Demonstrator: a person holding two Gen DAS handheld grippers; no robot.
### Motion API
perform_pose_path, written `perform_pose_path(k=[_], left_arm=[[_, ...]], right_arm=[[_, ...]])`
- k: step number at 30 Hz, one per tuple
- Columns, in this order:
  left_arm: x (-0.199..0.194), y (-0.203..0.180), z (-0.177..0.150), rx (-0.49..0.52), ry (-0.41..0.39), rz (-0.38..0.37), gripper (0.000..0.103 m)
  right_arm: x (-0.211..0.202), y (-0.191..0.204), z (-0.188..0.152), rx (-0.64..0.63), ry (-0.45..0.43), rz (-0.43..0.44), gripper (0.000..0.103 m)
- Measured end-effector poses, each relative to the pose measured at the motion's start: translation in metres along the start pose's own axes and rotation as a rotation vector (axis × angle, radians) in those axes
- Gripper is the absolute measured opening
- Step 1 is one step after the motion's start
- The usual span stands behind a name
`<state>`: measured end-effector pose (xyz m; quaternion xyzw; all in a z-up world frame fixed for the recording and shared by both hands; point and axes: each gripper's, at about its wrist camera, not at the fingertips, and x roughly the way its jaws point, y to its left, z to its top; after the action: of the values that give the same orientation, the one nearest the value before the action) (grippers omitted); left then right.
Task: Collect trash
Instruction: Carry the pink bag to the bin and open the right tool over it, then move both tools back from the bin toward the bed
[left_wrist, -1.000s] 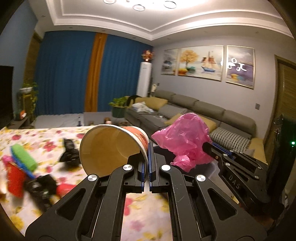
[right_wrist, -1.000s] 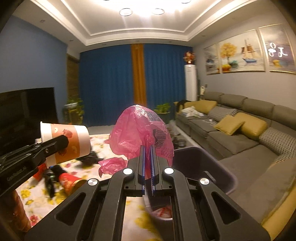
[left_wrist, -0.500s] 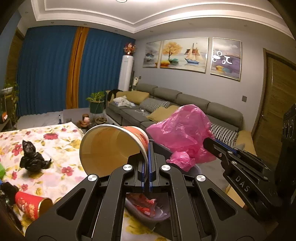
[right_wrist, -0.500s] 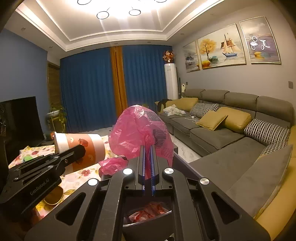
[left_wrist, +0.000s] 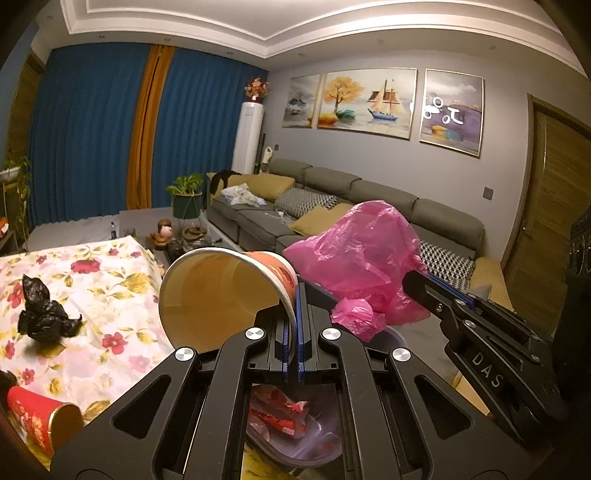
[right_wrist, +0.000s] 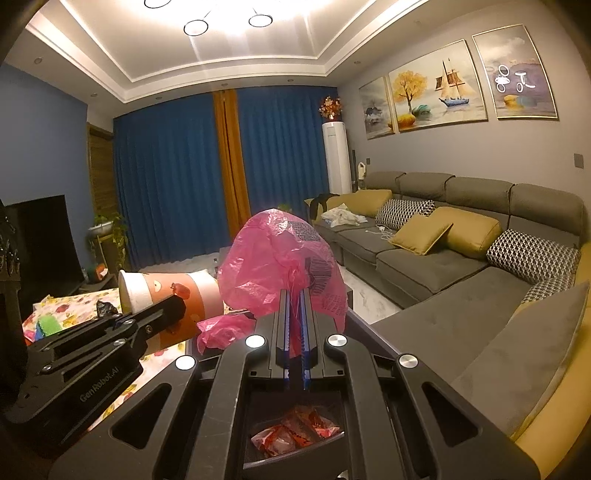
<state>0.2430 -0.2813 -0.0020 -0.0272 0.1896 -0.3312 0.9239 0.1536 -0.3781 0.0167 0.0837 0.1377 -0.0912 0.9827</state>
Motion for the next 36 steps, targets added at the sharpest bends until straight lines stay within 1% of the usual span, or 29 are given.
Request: perform_pose_path(k=[6,8,9,10,12,13,14,15,16,17,18,19,20,25,28,31,36], left_arm=[[0.008,0.005,-0.003,-0.014,0.013,-0.025,0.003],[0.012,0.007,-0.004,-0.015,0.027,-0.03,0.005],[0.014,0.008,-0.004,-0.014,0.031,-0.027,0.01],[0.015,0.009,-0.004,-0.016,0.035,-0.022,0.013],[0.017,0.013,-0.006,-0.03,0.047,-0.024,0.023],[0.018,0.015,-0.006,-0.035,0.05,-0.021,0.032],[0.018,0.017,-0.007,-0.039,0.051,-0.012,0.037],[0.017,0.019,-0.008,-0.042,0.048,-0.006,0.047],[0.016,0.021,-0.009,-0.046,0.044,-0.001,0.053],[0.014,0.023,-0.008,-0.05,0.04,0.005,0.056],[0.012,0.025,-0.008,-0.054,0.035,0.015,0.061],[0.011,0.026,-0.008,-0.057,0.032,0.02,0.067],[0.007,0.029,-0.008,-0.064,0.024,0.032,0.069],[-0.012,0.036,-0.008,-0.071,-0.009,0.093,0.085],[-0.027,0.04,-0.011,-0.07,-0.032,0.134,0.091],[-0.043,0.044,-0.014,-0.064,-0.036,0.174,0.092],[-0.068,0.052,-0.021,-0.075,-0.031,0.219,0.093]], right_arm=[[0.006,-0.006,0.002,0.015,0.003,0.005,0.006],[0.009,-0.009,0.003,0.025,0.01,0.011,0.006],[0.01,-0.009,0.003,0.03,0.014,0.011,0.006],[0.011,-0.01,0.003,0.033,0.017,0.01,0.006],[0.012,-0.012,0.003,0.038,0.021,0.011,0.006],[0.012,-0.013,0.003,0.041,0.022,0.011,0.006],[0.013,-0.014,0.003,0.042,0.022,0.011,0.006],[0.013,-0.014,0.004,0.043,0.024,0.011,0.006],[0.013,-0.015,0.004,0.044,0.025,0.009,0.006],[0.013,-0.015,0.005,0.046,0.022,0.006,0.014],[0.012,-0.015,0.006,0.047,0.014,-0.002,0.02],[0.01,-0.015,0.006,0.047,0.008,-0.007,0.03],[0.009,-0.015,0.007,0.047,0.003,-0.009,0.034],[0.002,-0.014,0.009,0.049,-0.005,-0.012,0.041],[-0.002,-0.011,0.009,0.048,-0.009,-0.01,0.047],[-0.008,-0.005,0.008,0.037,-0.012,-0.007,0.051],[-0.018,0.008,0.005,0.025,-0.014,0.003,0.058]])
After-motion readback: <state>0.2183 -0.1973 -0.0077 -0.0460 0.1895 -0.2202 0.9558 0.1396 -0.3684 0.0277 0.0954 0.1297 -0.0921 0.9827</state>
